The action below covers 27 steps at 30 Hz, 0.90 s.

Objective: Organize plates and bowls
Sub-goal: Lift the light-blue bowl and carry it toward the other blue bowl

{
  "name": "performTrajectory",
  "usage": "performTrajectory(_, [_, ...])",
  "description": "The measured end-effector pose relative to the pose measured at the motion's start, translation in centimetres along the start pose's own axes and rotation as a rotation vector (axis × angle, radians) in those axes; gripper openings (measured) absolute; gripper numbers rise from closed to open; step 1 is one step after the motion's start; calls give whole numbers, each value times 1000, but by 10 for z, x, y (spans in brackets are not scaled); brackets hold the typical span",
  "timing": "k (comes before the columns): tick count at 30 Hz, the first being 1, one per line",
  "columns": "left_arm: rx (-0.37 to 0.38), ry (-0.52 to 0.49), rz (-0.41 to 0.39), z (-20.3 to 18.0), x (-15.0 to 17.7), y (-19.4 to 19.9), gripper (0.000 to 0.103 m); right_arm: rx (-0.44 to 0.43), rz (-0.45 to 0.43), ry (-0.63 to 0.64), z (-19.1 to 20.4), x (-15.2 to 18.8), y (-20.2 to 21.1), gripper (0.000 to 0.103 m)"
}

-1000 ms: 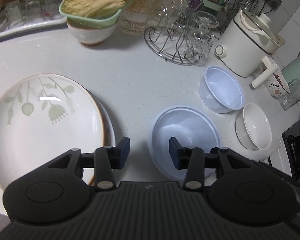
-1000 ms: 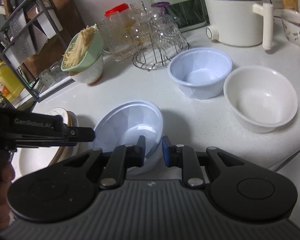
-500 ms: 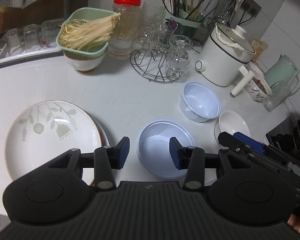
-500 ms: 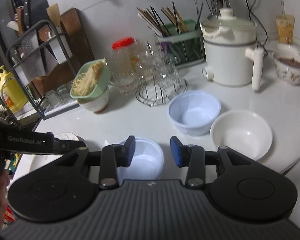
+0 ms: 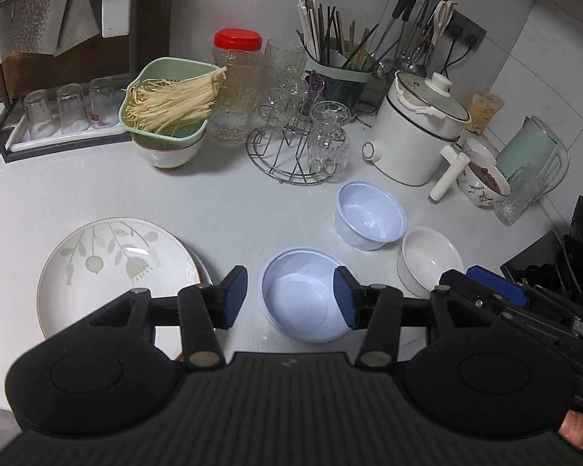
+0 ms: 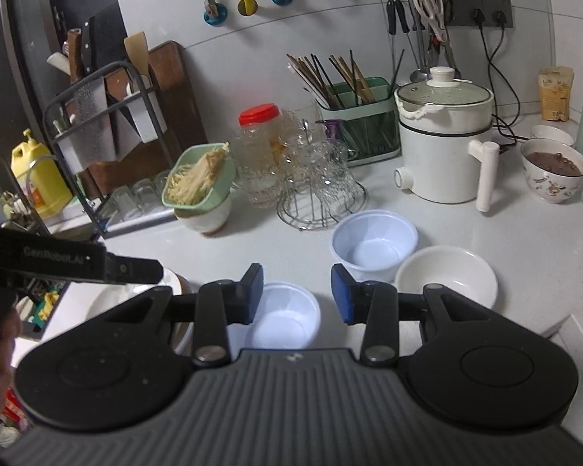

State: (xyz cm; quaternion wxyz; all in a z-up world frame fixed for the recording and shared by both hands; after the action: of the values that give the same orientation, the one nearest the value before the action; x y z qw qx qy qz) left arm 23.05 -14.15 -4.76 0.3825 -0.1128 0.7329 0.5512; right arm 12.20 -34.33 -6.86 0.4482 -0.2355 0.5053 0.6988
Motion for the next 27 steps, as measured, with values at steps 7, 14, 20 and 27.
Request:
performTrajectory(7, [-15, 7, 23, -8, 19, 8, 55, -3, -1, 13, 3, -2, 1, 42])
performTrajectory(14, [-27, 11, 8, -7, 11, 18, 55, -15, 6, 10, 4, -4, -2, 42])
performTrajectory(20, [8, 0, 27, -12, -5, 2, 56, 30, 14, -8, -4, -5, -1, 42])
performTrajectory(27, [64, -36, 63, -26, -18, -28, 56, 105, 20, -47, -25, -6, -3, 42])
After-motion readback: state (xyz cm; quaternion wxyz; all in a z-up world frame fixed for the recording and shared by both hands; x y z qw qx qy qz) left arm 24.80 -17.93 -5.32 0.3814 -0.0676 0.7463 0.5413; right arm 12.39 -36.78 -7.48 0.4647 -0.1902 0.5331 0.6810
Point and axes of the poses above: each gripper's, at about its wrist camera, not at the fingertips, and y roughly against the way its jaws point, z to its left, x to its underside, the point moved 1 cm from there along -y, roughly the way its jaws point, and after that the axes turned 11 degrees about -y, right-handed, at the moved point
